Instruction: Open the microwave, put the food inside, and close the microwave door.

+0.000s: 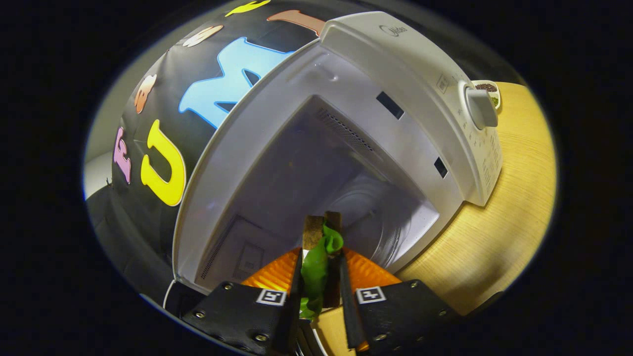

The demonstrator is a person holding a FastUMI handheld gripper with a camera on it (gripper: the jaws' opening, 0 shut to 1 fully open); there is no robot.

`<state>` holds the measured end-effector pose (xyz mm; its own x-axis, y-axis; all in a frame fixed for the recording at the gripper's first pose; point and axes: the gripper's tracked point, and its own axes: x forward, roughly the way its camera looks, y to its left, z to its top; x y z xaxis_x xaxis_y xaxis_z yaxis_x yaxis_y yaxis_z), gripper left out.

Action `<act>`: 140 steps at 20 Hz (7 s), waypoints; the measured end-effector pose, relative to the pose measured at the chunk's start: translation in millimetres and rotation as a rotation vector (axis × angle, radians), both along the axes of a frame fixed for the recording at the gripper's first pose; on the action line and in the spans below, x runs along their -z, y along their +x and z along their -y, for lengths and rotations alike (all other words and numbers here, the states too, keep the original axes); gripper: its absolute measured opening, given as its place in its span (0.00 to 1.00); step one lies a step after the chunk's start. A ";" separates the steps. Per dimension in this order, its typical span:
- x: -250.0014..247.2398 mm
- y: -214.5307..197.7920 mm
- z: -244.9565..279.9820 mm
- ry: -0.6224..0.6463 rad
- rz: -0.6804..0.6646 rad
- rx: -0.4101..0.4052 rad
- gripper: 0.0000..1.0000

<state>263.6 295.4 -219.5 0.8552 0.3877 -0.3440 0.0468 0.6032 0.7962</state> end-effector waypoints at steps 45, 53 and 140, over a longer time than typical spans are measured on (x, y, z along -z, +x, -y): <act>-227.4 -369.2 -76.8 -0.485 0.643 -0.439 0.97; -202.3 -430.1 -120.9 -0.457 0.654 -0.638 0.97; -65.5 -60.5 109.1 -0.767 0.263 -0.274 0.02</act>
<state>203.1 186.2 -154.0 0.8542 0.3332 -0.3992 -0.3079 0.9428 0.1281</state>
